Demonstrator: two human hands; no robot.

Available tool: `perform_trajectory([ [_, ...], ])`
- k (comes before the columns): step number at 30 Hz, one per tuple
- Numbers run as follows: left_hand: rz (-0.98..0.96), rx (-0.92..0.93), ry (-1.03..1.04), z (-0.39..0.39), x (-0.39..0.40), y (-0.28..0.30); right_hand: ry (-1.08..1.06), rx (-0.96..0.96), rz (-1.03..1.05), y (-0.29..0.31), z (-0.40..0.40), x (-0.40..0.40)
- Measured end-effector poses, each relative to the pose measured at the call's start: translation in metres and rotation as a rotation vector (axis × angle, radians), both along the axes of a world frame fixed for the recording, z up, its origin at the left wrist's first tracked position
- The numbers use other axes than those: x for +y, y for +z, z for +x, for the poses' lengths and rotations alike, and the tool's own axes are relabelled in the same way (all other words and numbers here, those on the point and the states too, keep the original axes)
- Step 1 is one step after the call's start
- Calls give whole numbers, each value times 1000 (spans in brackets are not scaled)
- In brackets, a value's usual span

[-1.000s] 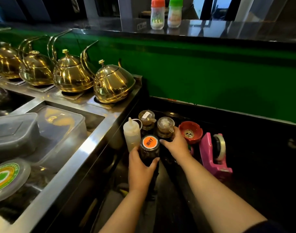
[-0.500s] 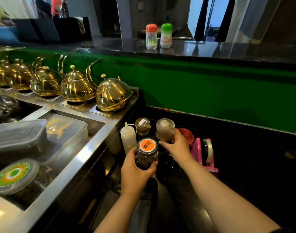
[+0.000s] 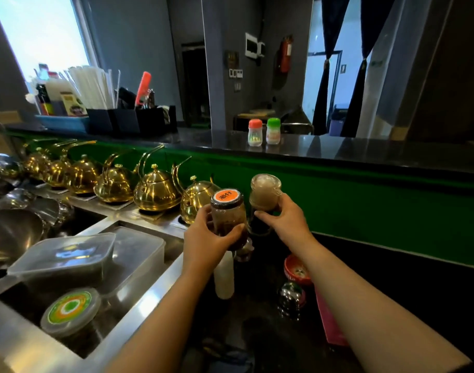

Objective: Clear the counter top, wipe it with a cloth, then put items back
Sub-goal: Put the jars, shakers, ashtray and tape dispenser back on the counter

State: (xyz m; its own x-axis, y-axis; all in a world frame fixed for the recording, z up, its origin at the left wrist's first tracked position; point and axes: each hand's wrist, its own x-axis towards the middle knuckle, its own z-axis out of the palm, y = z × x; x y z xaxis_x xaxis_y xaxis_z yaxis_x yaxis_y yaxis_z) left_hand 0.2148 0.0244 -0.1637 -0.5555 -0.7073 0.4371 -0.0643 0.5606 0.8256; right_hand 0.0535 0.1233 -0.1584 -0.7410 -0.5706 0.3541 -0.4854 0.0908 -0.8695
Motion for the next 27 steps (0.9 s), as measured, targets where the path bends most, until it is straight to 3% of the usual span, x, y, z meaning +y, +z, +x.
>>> perform_trajectory([
  [17, -179, -10, 109, -127, -223, 135, -113, 139, 8, 141, -102, -220],
  [27, -168, -86, 166, -208, -321, 147, -118, 27, 54, 147, -176, -328],
])
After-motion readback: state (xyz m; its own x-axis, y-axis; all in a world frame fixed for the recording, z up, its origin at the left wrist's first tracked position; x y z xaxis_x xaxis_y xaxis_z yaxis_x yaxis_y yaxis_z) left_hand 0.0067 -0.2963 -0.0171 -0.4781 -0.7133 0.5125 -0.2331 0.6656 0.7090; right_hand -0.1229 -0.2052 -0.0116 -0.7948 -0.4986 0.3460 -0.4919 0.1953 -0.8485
